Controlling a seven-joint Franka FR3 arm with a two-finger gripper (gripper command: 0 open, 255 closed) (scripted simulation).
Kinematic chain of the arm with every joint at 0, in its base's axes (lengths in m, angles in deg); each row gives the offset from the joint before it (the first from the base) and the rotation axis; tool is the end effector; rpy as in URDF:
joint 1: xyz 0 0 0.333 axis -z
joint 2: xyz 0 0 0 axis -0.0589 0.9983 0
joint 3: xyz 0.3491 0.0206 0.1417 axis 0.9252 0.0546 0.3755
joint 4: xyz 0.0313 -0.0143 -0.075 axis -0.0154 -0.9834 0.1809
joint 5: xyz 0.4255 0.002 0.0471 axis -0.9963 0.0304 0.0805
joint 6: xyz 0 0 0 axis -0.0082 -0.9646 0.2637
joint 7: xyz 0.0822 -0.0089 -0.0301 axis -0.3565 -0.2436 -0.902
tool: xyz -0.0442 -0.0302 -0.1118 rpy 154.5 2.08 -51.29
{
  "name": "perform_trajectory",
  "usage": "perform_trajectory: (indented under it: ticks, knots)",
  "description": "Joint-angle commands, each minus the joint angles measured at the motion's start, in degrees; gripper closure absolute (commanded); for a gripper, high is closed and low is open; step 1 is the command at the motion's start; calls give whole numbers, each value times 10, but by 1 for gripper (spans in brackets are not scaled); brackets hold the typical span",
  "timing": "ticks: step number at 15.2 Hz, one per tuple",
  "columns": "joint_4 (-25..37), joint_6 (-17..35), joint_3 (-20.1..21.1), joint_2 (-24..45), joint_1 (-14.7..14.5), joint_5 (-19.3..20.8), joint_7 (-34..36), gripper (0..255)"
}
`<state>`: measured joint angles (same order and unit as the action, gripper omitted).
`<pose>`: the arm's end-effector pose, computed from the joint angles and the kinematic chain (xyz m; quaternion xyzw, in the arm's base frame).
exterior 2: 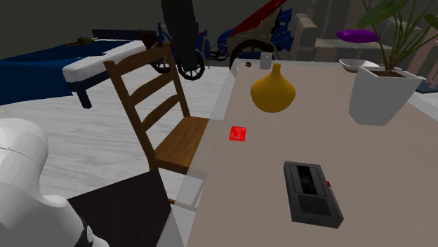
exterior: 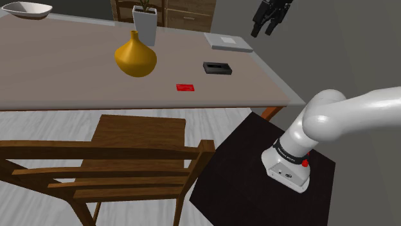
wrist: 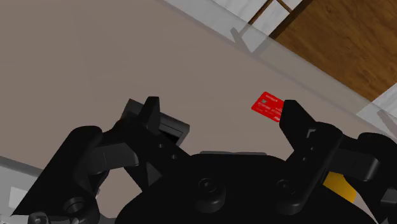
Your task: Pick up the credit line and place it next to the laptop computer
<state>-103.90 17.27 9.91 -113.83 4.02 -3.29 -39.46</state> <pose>0.2985 -0.0171 0.6587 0.9949 -0.0848 0.0538 0.0025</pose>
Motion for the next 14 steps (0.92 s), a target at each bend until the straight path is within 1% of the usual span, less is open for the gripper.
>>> perform_trajectory:
  ticks: [1,7,11,14]
  knots:
    - [0,0,0,0,0,0,0,0]
    - [-107,172,-48,11,-44,-7,-117,0]
    - [-156,288,-84,45,-80,-20,-202,0]
    - [-180,374,-115,84,-115,-37,-272,0]
